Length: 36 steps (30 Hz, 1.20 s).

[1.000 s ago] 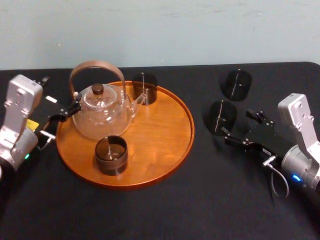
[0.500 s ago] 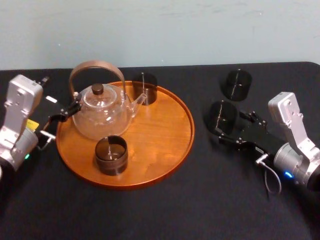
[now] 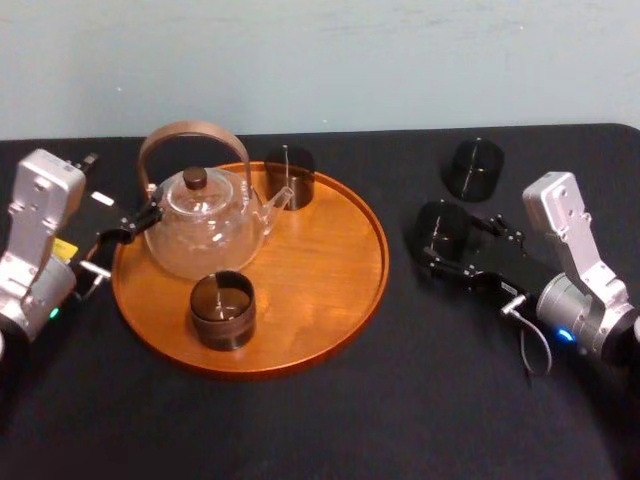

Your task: Pick up the glass from the table and place it on the tray.

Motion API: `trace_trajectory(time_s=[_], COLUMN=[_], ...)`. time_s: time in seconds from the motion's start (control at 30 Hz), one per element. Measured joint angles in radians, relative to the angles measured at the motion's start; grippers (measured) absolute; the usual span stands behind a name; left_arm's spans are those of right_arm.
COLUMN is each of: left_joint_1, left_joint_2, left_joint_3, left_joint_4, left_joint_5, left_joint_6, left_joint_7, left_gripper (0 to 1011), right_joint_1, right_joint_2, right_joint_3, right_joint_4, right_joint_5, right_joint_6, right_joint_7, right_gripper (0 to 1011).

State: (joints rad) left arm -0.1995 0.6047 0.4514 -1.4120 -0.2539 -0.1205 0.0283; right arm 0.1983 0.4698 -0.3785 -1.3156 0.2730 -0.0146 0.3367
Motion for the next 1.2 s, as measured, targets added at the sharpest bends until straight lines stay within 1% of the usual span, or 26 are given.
trace_trajectory(time_s=[0.43,0.63,0.87,1.0,1.2], left_joint_1=[0.0,0.0,0.0,0.0,0.0], left_joint_2=[0.0,0.0,0.0,0.0,0.0], left_joint_3=[0.0,0.0,0.0,0.0,0.0], left_joint_4=[0.0,0.0,0.0,0.0,0.0], left_joint_5=[0.0,0.0,0.0,0.0,0.0], left_joint_6=[0.0,0.0,0.0,0.0,0.0], left_joint_7=[0.0,0.0,0.0,0.0,0.0], left_gripper=[1010,1009,1009,1010,1010], right_joint_1=[0.041,0.07,0.087,0.089,0.089], right_joint_2=[-0.041,-0.067,-0.089,-0.096,-0.095], right_joint_3=[0.005,0.005,0.012,0.016,0.015], right_joint_4=[0.058,0.101,0.13,0.136,0.135], right_joint_5=[-0.025,-0.04,-0.052,-0.053,-0.053], right_joint_6=[0.006,0.009,0.009,0.009,0.009], right_joint_7=[0.034,0.054,0.069,0.074,0.073], right_gripper=[1002,1002,1002,1002,1002])
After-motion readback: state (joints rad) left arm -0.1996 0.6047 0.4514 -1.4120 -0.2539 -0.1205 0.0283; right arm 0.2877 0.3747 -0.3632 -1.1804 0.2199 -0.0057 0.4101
